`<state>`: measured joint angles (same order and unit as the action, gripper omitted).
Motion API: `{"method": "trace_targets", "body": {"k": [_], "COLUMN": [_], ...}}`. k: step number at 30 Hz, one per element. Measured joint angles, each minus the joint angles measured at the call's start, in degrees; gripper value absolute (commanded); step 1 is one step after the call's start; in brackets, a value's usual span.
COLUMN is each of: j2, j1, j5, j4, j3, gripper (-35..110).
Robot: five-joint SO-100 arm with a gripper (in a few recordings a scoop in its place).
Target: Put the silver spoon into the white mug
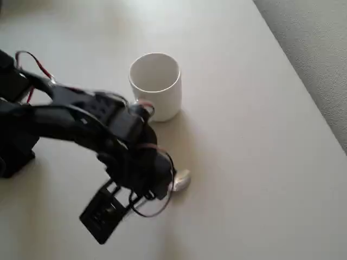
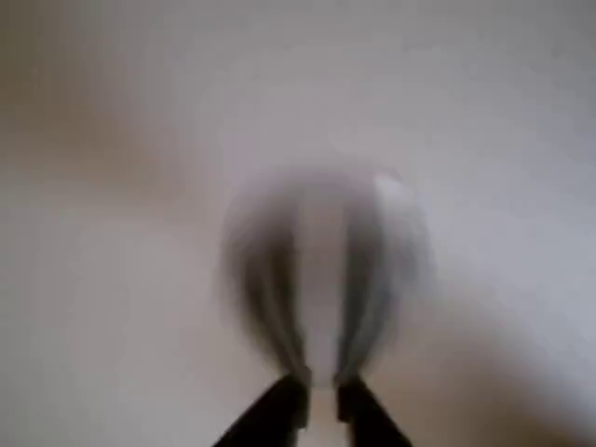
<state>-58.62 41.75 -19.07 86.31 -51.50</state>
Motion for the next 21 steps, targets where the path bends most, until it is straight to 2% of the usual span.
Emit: {"method": "trace_targets", "body": {"k": [8,21], "j2": [-5.54,-18.46], "j1": [-2.11,-9.49], "j5": [1.76,2.37], "j4": [6.33,13.45], "j3": [7.56,8.09], "gripper": [-2,-2]}}
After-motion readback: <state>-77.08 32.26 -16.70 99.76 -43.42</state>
